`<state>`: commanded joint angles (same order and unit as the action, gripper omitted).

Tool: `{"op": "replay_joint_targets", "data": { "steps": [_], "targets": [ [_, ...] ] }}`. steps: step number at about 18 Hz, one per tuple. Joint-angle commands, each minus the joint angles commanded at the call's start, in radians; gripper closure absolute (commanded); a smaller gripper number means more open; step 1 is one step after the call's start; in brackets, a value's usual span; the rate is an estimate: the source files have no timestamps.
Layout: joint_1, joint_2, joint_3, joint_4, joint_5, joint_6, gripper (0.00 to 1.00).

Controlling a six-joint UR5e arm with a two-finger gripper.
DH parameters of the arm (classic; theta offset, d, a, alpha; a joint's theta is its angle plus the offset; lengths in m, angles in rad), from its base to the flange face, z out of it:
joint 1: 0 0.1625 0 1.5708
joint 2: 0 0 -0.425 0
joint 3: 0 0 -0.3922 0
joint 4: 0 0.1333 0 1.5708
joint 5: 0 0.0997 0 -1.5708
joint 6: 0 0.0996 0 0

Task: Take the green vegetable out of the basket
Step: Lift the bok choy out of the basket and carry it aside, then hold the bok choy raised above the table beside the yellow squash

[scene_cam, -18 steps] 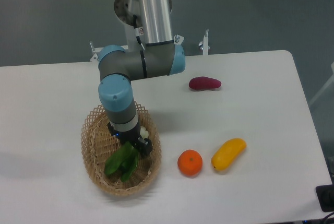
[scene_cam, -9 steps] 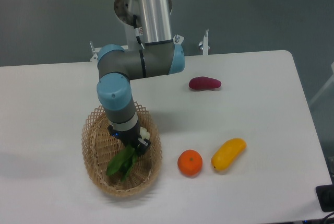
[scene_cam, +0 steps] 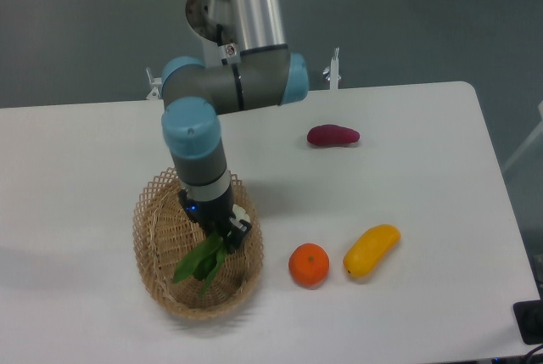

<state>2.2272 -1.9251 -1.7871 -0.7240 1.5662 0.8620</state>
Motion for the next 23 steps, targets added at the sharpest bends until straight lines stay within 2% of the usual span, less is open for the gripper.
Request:
{"op": "replay_joint_targets", "data": {
  "steps": [3,5,7,15,19,23],
  "targets": [
    [0.054,0.034,0.015,-0.018,-0.024,0.054,0.47],
    [0.138,0.058,0.032,-0.070,-0.095,0.142,0.47],
    [0.193,0.077,0.037,-0.098,-0.112,0.210,0.47],
    [0.383,0.083,0.041,-0.147,-0.152,0.501,0.47],
    [0.434,0.081,0.041,-0.152,-0.155,0.578,0.47],
    [0.445,0.081,0.043,-0.152,-0.155,0.600,0.47]
  ]
}}
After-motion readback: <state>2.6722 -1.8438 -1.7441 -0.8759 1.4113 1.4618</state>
